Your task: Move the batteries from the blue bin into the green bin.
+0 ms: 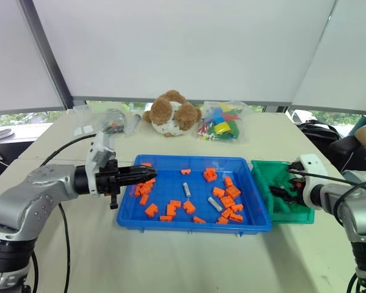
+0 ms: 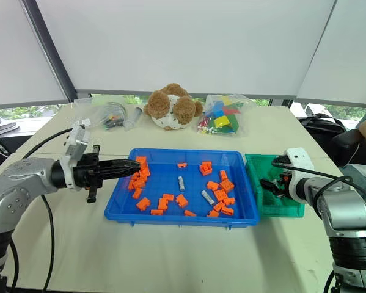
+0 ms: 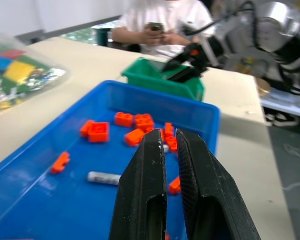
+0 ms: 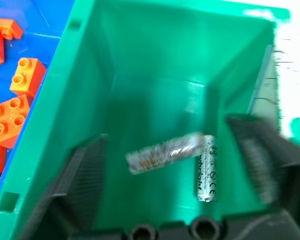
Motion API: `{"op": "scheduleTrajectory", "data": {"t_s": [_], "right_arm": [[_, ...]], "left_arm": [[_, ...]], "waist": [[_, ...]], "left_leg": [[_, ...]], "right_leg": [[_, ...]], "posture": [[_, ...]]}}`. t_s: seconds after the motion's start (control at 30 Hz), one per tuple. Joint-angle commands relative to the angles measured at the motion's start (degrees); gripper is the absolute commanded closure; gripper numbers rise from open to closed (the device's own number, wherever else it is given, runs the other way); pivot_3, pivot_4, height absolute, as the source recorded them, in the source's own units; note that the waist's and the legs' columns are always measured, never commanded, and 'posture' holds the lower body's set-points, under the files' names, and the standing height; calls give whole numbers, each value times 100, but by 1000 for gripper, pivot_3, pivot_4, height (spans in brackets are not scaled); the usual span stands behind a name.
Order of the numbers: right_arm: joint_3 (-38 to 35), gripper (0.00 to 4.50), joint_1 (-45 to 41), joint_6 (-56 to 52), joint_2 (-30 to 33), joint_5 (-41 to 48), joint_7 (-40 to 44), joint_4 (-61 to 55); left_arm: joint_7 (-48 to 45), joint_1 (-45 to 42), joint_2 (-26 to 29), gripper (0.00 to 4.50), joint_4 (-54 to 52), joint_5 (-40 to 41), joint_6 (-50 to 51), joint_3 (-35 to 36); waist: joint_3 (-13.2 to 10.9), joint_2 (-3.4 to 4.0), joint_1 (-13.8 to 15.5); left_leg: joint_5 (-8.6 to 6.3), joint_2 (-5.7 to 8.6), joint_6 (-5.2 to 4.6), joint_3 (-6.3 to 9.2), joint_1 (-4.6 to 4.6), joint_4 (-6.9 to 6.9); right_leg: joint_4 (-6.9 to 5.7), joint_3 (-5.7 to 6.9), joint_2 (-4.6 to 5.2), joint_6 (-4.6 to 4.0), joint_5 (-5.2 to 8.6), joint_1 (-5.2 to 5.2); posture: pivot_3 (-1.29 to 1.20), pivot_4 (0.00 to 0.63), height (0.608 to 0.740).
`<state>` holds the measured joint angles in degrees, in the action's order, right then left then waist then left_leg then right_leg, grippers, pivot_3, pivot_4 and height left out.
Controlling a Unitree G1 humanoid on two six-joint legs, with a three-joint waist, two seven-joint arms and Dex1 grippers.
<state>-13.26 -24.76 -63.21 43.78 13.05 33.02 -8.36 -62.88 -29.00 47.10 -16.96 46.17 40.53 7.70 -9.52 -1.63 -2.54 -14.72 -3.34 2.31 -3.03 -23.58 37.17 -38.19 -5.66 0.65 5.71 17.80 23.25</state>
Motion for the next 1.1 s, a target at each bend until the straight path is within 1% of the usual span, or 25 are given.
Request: {"op": "scheduleTrajectory", "data": {"t_s": [0.03, 0.13, 0.27, 0.33, 0.4, 0.47, 0.57, 0.67, 0.8, 0.9, 1.0, 1.1], "right_arm": [[-124, 50, -23, -10, 146, 140, 19, -227], [-98, 50, 1, -24, 365, 233, 166, -386], [-61, 50, -479, -197, 633, 647, 515, -659], [92, 50, -757, -354, 658, 968, 772, -835], [407, 50, -975, -481, 547, 1285, 1005, -1077], [672, 50, -1172, -607, 318, 1530, 1090, -1188], [1244, 50, -1422, -521, -162, 1555, 1004, -1090], [1969, 50, -1503, -56, -605, 1214, 867, -719], [2592, 50, -1650, 520, -1352, 779, 566, 166], [2840, 50, -1809, 896, -1866, 441, 300, 873], [2880, 50, -2020, 1334, -2336, 27, -157, 1733], [2882, 50, -2168, 1674, -2549, -259, -366, 2250]], "left_arm": [[-309, -30, 143, 4072, -79, -159, -215, -101], [-641, 51, 311, 4072, -54, -392, -413, -252], [-1023, -72, 552, 4072, 218, -529, -556, -273], [-1226, -142, 688, 4072, 399, -625, -624, -291], [-1442, -218, 816, 4072, 628, -794, -761, -359], [-1609, -289, 892, 4072, 813, -901, -855, -412], [-1759, -381, 912, 4072, 996, -1013, -946, -463], [-1830, -404, 906, 4072, 1080, -1109, -1008, -483], [-1831, -385, 901, 4072, 1176, -1218, -1054, -465], [-1799, -374, 885, 4072, 1153, -1246, -1037, -458], [-1767, -337, 903, 4072, 1107, -1247, -1008, -427], [-1757, -306, 922, 4072, 1077, -1247, -993, -399]], "waist": [[0, 0, 0], [-1, 1, 1], [-3, 5, -15], [-4, 7, -26], [-4, 7, -21], [-4, 7, -9], [-4, 7, -3], [-4, 7, 4], [-4, 7, 1], [-4, 7, -13], [-4, 7, -15], [-4, 7, -9]], "left_leg": [[0, 0, 0, 0, 0, 0], [0, 0, 0, -1, 0, 0], [0, -1, 0, -1, 0, 0], [0, -2, -1, -1, 4, 0], [0, -5, -1, 1, 5, -2], [0, -6, -1, 0, 5, -4], [-1, -7, -2, -1, 0, -2], [-1, -6, -2, -2, -5, 4], [-1, -5, -2, -9, -13, 9], [0, -6, -2, -10, -16, 9], [0, -6, -2, -10, -18, 8], [0, -7, -2, -11, -24, 9]], "right_leg": [[0, 1, 0, 0, 0, -1], [0, 1, -1, 0, 0, 0], [0, 1, -1, -1, 0, 1], [-1, 0, -4, -1, 1, 2], [-1, 1, -7, -2, 1, 2], [-1, 3, -8, -2, 1, 2], [0, 4, -6, -2, 1, 5], [1, 3, -5, -2, 1, 7], [-1, 5, -4, -2, 1, 12], [-7, 5, -5, -2, 1, 19], [-13, 5, -6, -1, 1, 25], [-14, 5, -6, -1, 1, 31]], "posture": [[0, 150, 740], [0, 150, 740], [0, 150, 740], [0, 150, 740], [0, 150, 740], [0, 150, 740], [0, 150, 740], [0, 150, 740], [0, 150, 740], [0, 150, 740], [0, 150, 740], [0, 150, 740]]}}
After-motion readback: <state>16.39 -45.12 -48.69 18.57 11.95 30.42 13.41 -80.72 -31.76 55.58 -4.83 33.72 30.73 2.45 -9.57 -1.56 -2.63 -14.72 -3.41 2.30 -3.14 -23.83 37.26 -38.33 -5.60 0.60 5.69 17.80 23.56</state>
